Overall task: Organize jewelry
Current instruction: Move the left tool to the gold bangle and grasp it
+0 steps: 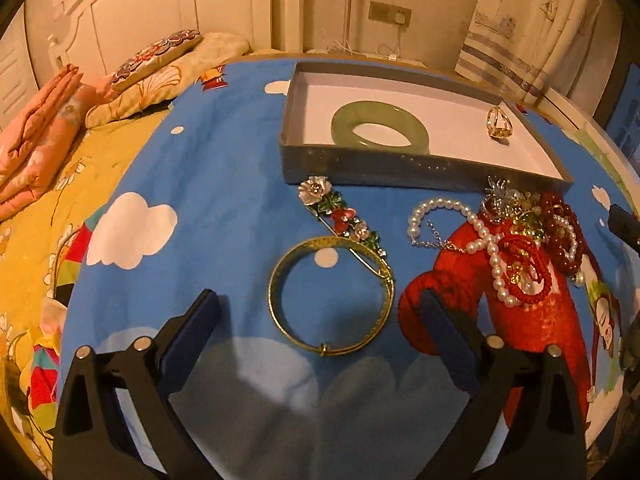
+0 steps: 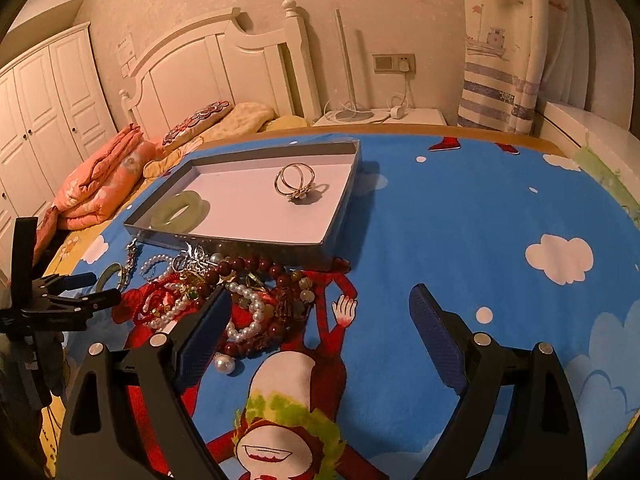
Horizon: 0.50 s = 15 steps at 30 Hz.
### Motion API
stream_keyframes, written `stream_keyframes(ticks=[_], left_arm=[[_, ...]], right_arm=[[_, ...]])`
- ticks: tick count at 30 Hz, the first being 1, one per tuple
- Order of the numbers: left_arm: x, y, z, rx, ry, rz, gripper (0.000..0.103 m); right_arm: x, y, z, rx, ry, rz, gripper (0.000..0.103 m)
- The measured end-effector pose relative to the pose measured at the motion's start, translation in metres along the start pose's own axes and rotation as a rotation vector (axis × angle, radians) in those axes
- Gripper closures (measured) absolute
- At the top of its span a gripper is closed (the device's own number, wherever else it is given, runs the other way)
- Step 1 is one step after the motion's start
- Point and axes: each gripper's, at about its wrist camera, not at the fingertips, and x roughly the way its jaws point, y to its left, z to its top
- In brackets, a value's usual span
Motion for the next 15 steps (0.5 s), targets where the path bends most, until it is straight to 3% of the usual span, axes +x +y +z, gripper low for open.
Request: stream_keyframes(ticks=[3, 5, 10, 15], left_arm=[[-0.001, -0.002, 0.000, 0.022, -0.015, 0.021, 0.023], [-0.005, -0.004, -0.001, 0.033, -0.037, 0.018, 0.042], [-0.015, 0.005, -0.004, -0.007, -0.073, 0.001, 0.043], [-0.037, 0.035, -0.009, -0.047, -0.134, 0.050, 0.043]], right_arm=[[0.000, 0.003, 0.000, -0.004, -0.002, -0.002, 0.017], [0.001, 0.007, 0.001, 0.004, -0.003, 0.019, 0.017], [0.006, 0.044, 0.010, -0.057, -0.004, 0.079, 0.017], [0.018, 0.103, 0.021, -0.201, 0.000, 0.166, 0.017]])
